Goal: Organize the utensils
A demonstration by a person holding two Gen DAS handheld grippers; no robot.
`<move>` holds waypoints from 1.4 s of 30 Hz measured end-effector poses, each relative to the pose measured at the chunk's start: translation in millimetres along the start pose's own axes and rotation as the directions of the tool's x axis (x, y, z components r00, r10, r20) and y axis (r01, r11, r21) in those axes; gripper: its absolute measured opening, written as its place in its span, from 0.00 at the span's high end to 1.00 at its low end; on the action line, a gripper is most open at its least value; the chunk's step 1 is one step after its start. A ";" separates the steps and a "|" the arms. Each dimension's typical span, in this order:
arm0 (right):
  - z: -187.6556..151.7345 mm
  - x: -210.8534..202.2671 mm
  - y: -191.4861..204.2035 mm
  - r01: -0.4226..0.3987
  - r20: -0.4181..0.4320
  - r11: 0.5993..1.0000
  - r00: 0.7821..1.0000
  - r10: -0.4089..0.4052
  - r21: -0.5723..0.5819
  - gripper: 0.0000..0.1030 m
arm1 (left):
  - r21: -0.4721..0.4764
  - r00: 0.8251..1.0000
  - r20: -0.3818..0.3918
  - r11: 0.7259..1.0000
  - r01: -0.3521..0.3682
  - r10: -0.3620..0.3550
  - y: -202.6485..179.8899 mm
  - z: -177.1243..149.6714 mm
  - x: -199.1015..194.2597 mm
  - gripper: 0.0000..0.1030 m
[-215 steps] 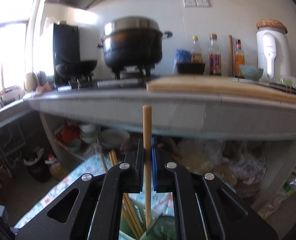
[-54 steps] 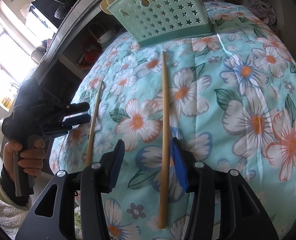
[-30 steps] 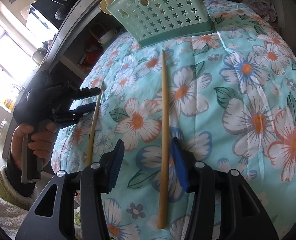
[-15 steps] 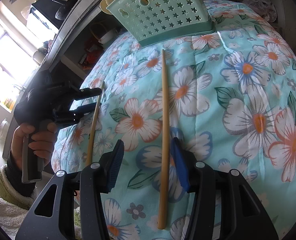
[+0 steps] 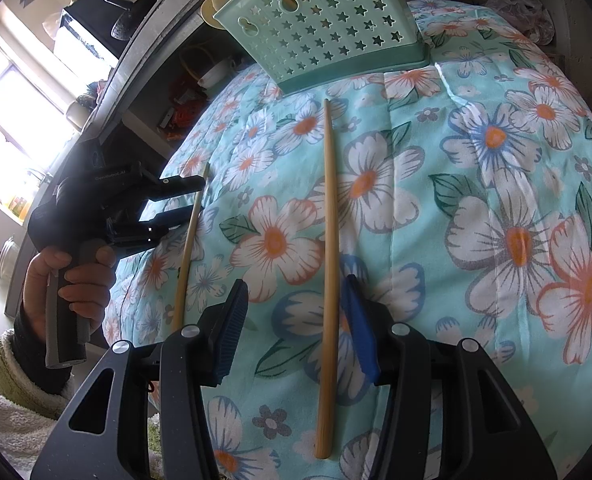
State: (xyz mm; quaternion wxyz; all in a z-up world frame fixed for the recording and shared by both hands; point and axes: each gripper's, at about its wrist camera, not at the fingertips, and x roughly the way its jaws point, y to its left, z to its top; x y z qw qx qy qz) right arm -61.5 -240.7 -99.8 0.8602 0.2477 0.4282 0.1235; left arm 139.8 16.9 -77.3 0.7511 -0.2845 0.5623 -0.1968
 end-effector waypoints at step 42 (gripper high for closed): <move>95.5 61.6 30.8 0.314 -0.032 0.938 0.946 -0.321 -0.144 0.54 | 0.208 0.990 0.103 0.971 -0.118 0.098 -6.2 -12.9 -4.6 0.86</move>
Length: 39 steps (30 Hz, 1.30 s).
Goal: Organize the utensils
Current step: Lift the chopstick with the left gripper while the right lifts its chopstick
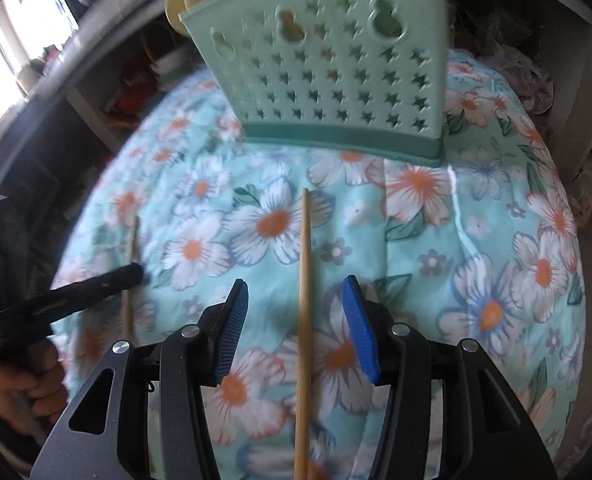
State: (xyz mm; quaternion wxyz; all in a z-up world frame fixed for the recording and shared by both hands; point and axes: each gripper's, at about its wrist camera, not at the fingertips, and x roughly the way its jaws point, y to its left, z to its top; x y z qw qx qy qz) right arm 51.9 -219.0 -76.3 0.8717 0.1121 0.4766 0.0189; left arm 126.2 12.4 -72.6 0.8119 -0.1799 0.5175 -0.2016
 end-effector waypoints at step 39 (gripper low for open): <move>26.6 -72.6 -2.8 -0.112 0.330 0.993 0.939 0.097 0.028 0.93 | -0.016 0.978 0.167 0.991 0.132 -0.127 -12.0 36.4 -57.1 0.94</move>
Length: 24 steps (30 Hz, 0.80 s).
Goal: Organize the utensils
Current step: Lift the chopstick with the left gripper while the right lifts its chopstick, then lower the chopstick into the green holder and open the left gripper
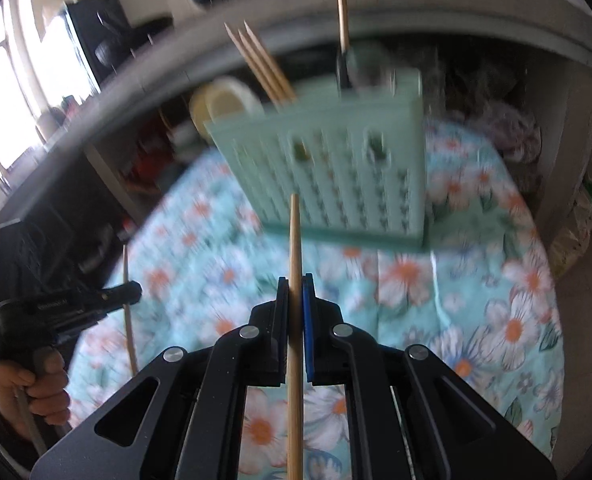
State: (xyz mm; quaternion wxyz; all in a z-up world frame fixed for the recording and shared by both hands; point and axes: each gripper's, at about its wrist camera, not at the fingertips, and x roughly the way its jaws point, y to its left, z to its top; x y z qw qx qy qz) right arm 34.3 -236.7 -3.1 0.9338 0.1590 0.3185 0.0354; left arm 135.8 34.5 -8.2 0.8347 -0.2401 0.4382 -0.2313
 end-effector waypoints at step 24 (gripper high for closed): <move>5.1 -70.8 -17.6 -0.074 0.211 0.995 0.976 0.058 0.070 0.93 | 0.374 0.945 0.302 0.927 0.003 -0.125 -121.9 42.3 -80.2 0.95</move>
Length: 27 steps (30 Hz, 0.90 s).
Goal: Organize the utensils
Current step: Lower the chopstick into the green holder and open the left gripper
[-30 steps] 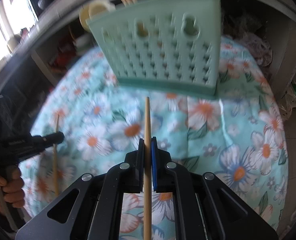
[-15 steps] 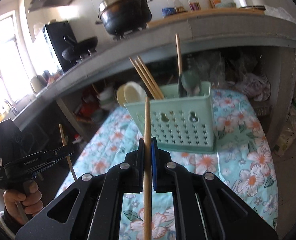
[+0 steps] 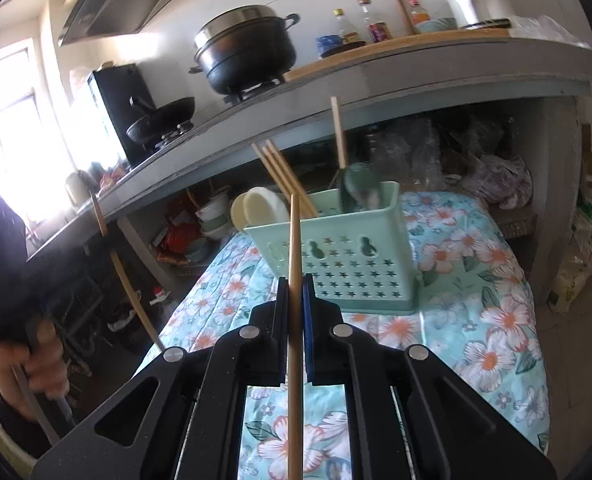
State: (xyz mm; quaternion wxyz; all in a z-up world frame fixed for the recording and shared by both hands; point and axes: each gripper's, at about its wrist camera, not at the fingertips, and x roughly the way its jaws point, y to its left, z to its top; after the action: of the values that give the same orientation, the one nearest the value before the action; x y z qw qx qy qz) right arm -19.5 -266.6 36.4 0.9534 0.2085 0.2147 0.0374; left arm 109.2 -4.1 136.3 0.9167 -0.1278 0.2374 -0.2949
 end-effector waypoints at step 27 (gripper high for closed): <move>-6.8 2.7 -15.8 -0.003 -0.031 0.999 0.999 0.004 0.036 0.93 | 0.048 0.972 0.222 0.994 -0.095 0.082 -56.1 58.5 165.6 0.95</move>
State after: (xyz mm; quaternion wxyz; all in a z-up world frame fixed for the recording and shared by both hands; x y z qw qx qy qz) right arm -20.2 -278.0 23.3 0.9460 0.2254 0.2299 0.0385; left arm 230.3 -142.6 147.7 0.9529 -0.1221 0.1315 -0.2446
